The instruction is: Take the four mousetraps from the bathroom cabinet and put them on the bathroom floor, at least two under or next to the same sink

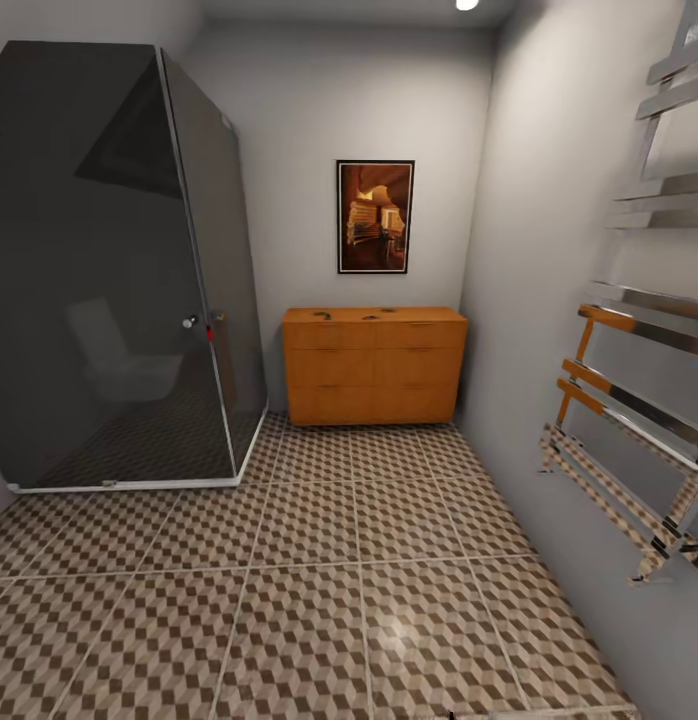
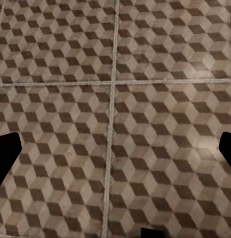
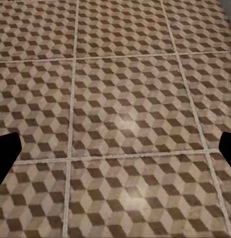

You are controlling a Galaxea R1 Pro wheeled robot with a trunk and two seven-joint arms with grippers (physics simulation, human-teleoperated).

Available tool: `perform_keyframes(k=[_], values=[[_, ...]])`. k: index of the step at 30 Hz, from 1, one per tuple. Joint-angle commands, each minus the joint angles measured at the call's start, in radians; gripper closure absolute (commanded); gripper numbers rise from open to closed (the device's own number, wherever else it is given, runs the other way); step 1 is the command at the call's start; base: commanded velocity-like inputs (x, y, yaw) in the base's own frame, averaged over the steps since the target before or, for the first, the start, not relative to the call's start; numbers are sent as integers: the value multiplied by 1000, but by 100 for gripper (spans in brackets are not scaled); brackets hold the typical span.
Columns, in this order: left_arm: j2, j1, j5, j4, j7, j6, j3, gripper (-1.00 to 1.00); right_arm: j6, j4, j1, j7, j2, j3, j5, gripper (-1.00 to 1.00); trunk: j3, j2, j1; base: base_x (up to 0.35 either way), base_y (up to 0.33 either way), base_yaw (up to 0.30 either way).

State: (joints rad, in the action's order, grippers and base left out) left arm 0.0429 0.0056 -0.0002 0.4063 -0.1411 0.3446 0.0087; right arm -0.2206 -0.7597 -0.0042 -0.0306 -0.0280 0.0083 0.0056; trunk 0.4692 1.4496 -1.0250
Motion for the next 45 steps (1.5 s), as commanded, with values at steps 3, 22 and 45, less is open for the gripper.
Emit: perform_keyframes(k=[3, 22, 45], values=[[0, 1, -1, 2, -2, 2, 1, -100, -2, 0, 0, -3, 0, 1, 1, -100, 1, 0, 0, 0, 0, -258], [0, 1, 0, 2, -2, 1, 1, -100, -3, 8, 0, -4, -3, 1, 1, -100, 1, 0, 0, 16, 0, -129], [0, 1, -1, 2, -3, 1, 1, -100, -3, 8, 0, -6, -3, 1, 1, -100, 1, 0, 0, 261, 0, 12]])
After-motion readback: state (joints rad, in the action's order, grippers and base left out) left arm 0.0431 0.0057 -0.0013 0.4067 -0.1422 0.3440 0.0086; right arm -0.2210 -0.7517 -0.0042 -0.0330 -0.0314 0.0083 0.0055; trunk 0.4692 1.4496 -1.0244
